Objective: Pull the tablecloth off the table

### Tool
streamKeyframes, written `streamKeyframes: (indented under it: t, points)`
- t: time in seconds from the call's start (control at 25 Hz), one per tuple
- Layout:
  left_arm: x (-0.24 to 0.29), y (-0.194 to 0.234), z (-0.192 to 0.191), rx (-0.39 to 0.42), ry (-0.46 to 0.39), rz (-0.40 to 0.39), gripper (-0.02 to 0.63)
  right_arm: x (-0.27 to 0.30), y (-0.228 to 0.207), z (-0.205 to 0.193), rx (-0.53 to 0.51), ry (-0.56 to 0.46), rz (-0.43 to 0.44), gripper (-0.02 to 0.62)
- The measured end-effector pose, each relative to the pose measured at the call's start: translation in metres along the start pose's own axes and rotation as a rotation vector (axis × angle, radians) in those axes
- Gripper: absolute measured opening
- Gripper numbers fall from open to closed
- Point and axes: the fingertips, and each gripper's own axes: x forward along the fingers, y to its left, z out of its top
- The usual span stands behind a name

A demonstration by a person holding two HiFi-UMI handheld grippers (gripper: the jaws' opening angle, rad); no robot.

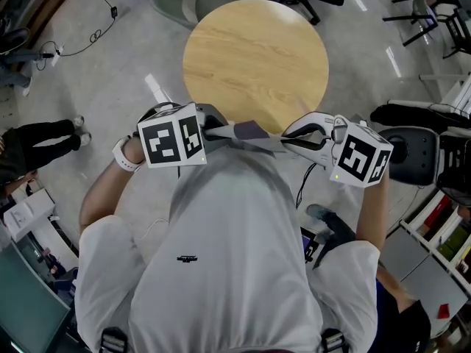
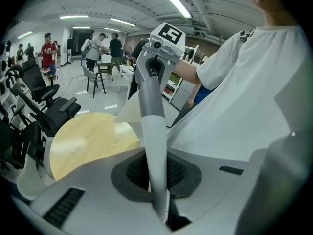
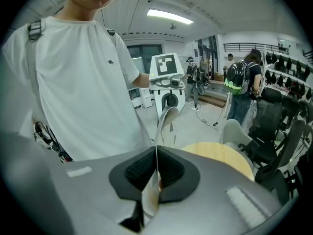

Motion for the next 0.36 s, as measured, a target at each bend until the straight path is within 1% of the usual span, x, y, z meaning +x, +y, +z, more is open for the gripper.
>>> streamKeyframes:
  t: [0.36]
  points:
    - [0.0009, -0.0027, 0.0027, 0.016, 0.004, 0.009, 0.011, -0.0048, 0.0045, -0.0032, -0.011, 0.033, -0.026, 0.014]
